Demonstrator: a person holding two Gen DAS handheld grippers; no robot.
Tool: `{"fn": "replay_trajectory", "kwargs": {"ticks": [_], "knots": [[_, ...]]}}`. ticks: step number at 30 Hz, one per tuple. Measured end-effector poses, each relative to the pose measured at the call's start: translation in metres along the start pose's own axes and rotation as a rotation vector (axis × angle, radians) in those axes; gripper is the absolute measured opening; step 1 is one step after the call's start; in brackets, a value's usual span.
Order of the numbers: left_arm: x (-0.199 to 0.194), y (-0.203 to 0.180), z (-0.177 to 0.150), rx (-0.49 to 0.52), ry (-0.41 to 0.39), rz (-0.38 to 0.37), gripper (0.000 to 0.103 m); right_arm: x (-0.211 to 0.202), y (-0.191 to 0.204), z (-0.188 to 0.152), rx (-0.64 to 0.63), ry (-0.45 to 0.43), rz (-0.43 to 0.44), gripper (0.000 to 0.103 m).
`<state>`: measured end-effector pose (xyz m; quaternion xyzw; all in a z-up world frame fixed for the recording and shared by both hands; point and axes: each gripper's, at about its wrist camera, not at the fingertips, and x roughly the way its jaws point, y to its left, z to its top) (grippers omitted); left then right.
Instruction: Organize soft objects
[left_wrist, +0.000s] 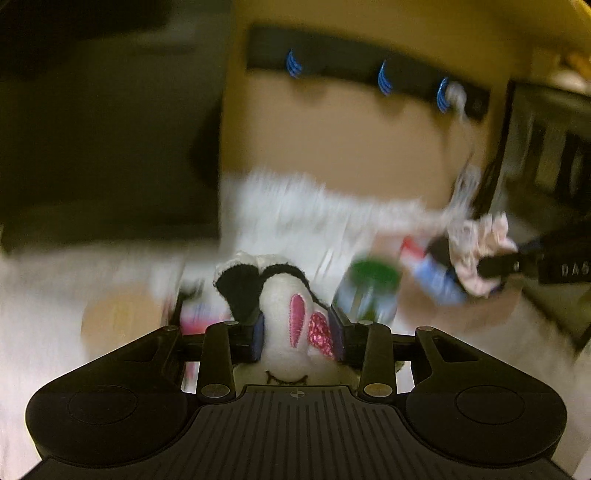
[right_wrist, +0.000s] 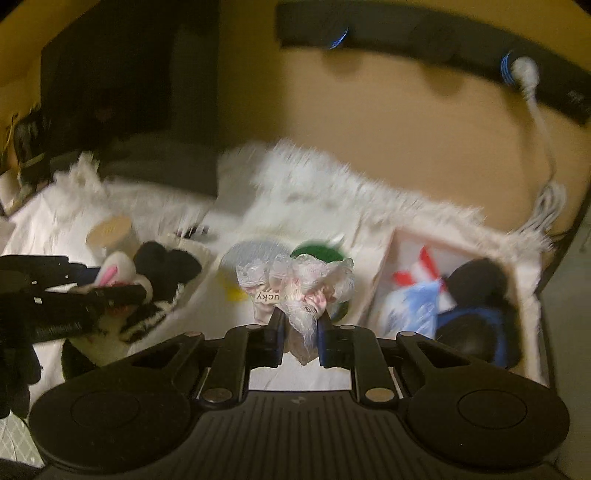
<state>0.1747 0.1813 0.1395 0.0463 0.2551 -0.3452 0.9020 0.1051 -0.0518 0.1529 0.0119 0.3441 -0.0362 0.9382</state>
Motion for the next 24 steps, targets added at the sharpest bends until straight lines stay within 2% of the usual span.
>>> {"fn": "replay_trajectory", "kwargs": {"ticks": [5, 9, 11, 13, 14, 15, 17, 20, 21, 23, 24], "knots": [[0.022, -0.02, 0.069, -0.015, -0.114, -0.115, 0.04, -0.032, -0.043, 0.03, 0.067, -0.101, -0.098, 0.017], [0.064, -0.053, 0.109, -0.052, -0.158, -0.242, 0.041, -0.053, -0.074, 0.027, 0.108, -0.135, -0.205, 0.017], [0.093, -0.074, 0.116, -0.118, -0.159, -0.327, 0.043, -0.06, -0.09, 0.019, 0.146, -0.128, -0.229, 0.017], [0.129, -0.094, 0.111, -0.192, -0.098, -0.393, 0.046, -0.062, -0.103, 0.007, 0.19, -0.106, -0.246, 0.017], [0.155, -0.108, 0.104, -0.213, -0.022, -0.407, 0.046, -0.063, -0.108, 0.001, 0.208, -0.095, -0.257, 0.017], [0.177, -0.118, 0.095, -0.216, 0.048, -0.402, 0.046, -0.062, -0.114, -0.007, 0.223, -0.084, -0.273, 0.017], [0.217, -0.141, 0.066, -0.204, 0.183, -0.346, 0.041, -0.059, -0.123, -0.022, 0.254, -0.052, -0.3, 0.017], [0.246, -0.16, 0.034, -0.145, 0.283, -0.271, 0.044, -0.052, -0.137, -0.046, 0.305, 0.005, -0.316, 0.017], [0.249, -0.161, 0.03, -0.131, 0.294, -0.259, 0.05, -0.051, -0.14, -0.052, 0.312, 0.02, -0.322, 0.017], [0.251, -0.162, 0.031, -0.113, 0.313, -0.268, 0.051, -0.043, -0.145, -0.06, 0.321, 0.054, -0.325, 0.017], [0.25, -0.159, 0.034, -0.121, 0.312, -0.276, 0.048, -0.039, -0.148, -0.061, 0.328, 0.066, -0.321, 0.017]]}}
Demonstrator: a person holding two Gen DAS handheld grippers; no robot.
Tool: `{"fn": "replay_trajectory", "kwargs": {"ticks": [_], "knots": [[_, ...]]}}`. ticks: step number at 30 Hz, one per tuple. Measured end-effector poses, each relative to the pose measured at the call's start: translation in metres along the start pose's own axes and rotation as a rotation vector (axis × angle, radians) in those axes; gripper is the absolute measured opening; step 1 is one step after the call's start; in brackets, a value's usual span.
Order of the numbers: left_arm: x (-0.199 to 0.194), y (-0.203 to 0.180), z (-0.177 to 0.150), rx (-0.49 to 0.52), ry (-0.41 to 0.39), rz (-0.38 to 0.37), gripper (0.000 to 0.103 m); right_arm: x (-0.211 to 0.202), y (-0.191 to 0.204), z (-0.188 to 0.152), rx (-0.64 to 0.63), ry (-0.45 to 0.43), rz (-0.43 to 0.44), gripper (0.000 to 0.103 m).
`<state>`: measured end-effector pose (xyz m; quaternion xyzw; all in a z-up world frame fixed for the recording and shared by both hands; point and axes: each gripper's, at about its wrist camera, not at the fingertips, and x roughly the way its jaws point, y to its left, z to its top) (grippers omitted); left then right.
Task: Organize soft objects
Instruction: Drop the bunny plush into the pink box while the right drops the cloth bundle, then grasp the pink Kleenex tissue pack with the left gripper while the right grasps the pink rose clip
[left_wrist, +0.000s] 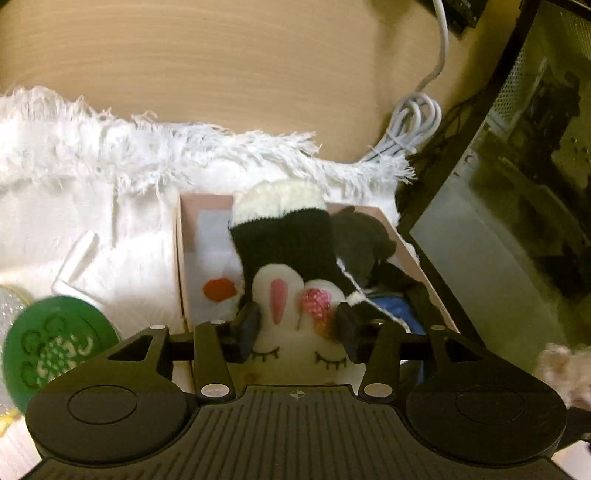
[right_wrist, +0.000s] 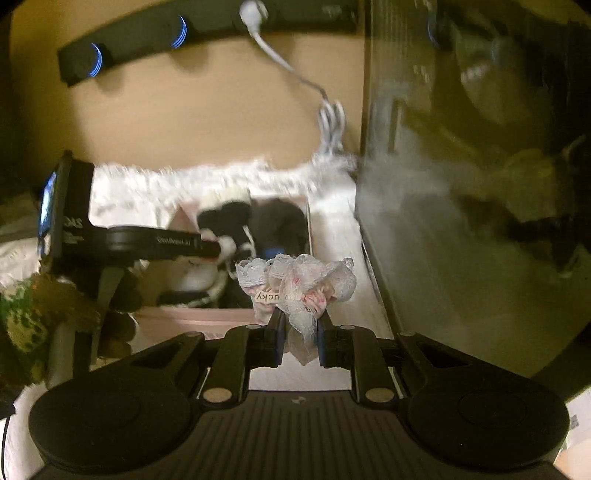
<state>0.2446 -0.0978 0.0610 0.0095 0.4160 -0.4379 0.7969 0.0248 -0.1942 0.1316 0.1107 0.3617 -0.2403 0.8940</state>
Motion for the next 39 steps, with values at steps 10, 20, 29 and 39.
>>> {"fn": "replay_trajectory", "kwargs": {"ticks": [10, 20, 29, 39], "knots": [[-0.118, 0.021, -0.037, -0.106, -0.113, -0.069, 0.046, 0.048, 0.01, 0.068, 0.053, -0.016, 0.183, 0.017], [-0.209, 0.089, -0.1, -0.201, -0.141, 0.309, 0.046, 0.185, 0.043, 0.082, 0.025, 0.234, 0.033, 0.018], [-0.239, 0.136, -0.143, -0.346, -0.099, 0.402, 0.046, 0.136, 0.037, 0.086, -0.008, 0.13, 0.021, 0.061], [-0.253, 0.143, -0.172, -0.368, -0.089, 0.417, 0.046, 0.063, 0.129, 0.102, -0.08, 0.021, 0.245, 0.065]]}}
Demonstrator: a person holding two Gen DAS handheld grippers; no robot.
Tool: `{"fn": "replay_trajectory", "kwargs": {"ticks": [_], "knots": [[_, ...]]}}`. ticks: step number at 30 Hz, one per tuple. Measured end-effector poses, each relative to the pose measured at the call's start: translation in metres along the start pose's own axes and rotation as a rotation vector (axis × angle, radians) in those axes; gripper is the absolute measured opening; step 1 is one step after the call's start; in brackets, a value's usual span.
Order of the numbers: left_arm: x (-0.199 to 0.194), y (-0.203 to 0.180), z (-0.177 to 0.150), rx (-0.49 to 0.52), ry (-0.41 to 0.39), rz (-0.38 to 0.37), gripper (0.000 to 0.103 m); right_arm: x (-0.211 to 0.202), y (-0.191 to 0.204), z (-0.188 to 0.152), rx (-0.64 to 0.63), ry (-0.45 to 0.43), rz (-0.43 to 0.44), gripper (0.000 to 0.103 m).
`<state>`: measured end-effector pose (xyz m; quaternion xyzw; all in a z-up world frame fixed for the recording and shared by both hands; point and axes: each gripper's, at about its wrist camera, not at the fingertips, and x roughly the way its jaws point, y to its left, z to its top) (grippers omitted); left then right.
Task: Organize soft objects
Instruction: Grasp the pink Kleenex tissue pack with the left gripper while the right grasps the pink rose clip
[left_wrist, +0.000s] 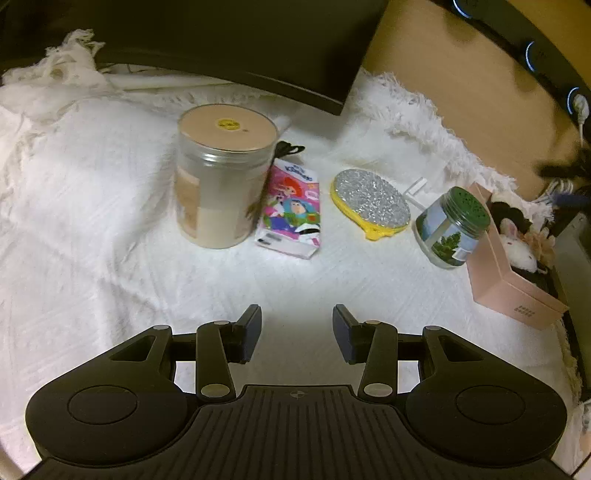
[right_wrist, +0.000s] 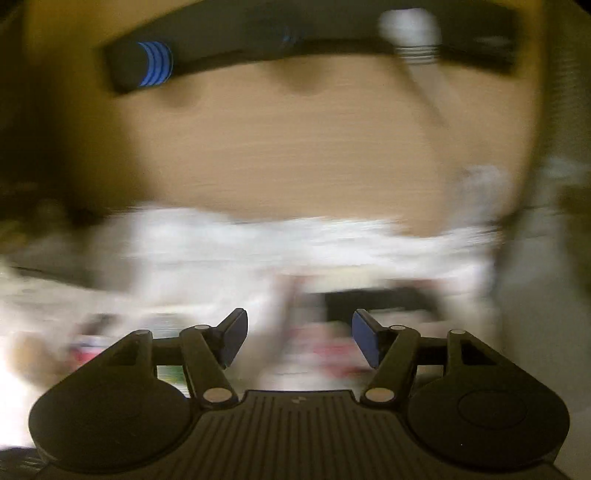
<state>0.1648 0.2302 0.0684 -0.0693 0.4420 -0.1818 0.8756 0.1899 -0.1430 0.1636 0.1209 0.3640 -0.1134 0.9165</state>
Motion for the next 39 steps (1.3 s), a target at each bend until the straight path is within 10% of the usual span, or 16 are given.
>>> {"fn": "replay_trajectory", "kwargs": {"ticks": [4, 13, 18, 23, 31, 39], "knots": [[-0.014, 0.016, -0.003, -0.001, -0.017, 0.009, 0.046, 0.05, 0.074, -0.005, 0.012, 0.147, 0.23, 0.065], [-0.02, 0.056, -0.021, -0.089, -0.101, -0.091, 0.046, 0.175, 0.19, -0.022, 0.066, 0.27, 0.28, 0.064], [-0.006, 0.049, -0.026, -0.067, -0.11, -0.08, 0.046, 0.222, 0.209, -0.038, 0.074, 0.258, 0.276, 0.027], [-0.006, 0.033, -0.024, 0.019, -0.135, -0.056, 0.046, 0.208, 0.202, -0.034, -0.009, 0.264, 0.346, 0.004], [-0.006, 0.013, -0.013, 0.097, -0.102, -0.05, 0.046, 0.144, 0.169, -0.055, -0.072, 0.295, 0.378, 0.003], [0.023, -0.045, 0.011, 0.442, -0.074, -0.036, 0.047, 0.097, 0.144, -0.051, -0.088, 0.235, 0.337, 0.003]]}}
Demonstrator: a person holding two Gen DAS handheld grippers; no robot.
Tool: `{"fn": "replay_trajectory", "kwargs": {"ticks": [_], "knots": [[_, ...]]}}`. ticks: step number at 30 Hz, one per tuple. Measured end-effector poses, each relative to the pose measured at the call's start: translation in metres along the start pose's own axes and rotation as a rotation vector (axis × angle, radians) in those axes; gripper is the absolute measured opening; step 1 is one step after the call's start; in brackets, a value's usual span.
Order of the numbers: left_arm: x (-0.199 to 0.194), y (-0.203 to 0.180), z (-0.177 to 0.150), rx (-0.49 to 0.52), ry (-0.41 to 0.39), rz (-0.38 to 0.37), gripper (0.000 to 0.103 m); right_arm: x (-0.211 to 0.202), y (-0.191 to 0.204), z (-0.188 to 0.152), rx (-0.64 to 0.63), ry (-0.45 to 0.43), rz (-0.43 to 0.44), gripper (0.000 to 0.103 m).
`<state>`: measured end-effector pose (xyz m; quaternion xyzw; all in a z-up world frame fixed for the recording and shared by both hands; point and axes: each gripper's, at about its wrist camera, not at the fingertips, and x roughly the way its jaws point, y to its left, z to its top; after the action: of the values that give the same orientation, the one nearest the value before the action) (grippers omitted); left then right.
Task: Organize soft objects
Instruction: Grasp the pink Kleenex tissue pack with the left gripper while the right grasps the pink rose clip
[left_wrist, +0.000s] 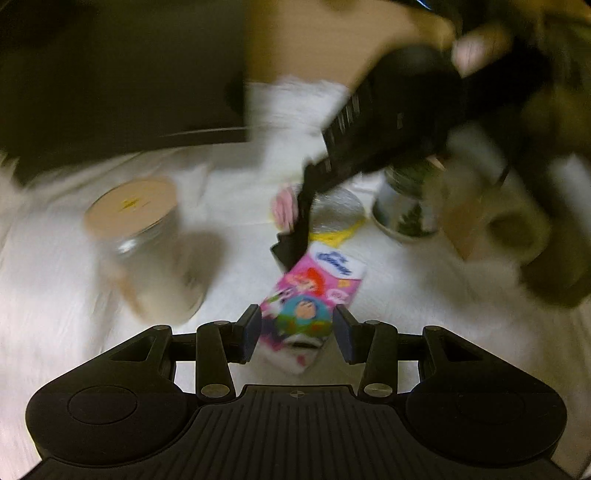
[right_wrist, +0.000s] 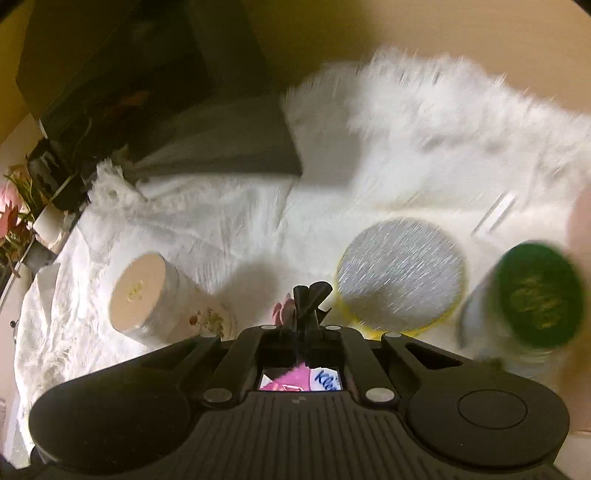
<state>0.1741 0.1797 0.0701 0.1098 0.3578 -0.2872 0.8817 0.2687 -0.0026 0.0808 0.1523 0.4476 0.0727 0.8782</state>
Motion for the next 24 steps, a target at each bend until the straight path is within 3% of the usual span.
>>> {"fn": "replay_trajectory", "kwargs": {"ticks": [5, 9, 12, 15, 17, 20, 24], "knots": [[0.038, -0.009, 0.007, 0.097, 0.106, -0.028, 0.048, -0.032, 0.0, 0.01, -0.047, -0.047, -0.046, 0.003], [0.045, -0.017, 0.011, 0.152, 0.103, -0.041, 0.058, -0.059, -0.004, 0.01, -0.05, -0.057, -0.074, 0.003], [0.042, -0.018, 0.013, 0.14, 0.085, -0.097, 0.058, -0.076, -0.01, 0.001, -0.068, -0.059, -0.079, 0.003], [0.039, -0.012, 0.016, 0.131, 0.022, -0.078, 0.058, -0.082, -0.022, -0.013, -0.073, -0.03, -0.056, 0.003], [0.048, -0.004, 0.016, 0.108, 0.046, -0.039, 0.054, -0.084, -0.029, -0.024, -0.062, -0.024, 0.006, 0.003], [0.062, 0.002, 0.02, 0.114, 0.057, -0.055, 0.06, -0.075, -0.043, -0.043, 0.021, 0.03, 0.065, 0.003], [0.076, 0.003, 0.029, 0.103, 0.07, -0.093, 0.06, -0.067, -0.065, -0.074, 0.084, 0.058, 0.03, 0.006]]}}
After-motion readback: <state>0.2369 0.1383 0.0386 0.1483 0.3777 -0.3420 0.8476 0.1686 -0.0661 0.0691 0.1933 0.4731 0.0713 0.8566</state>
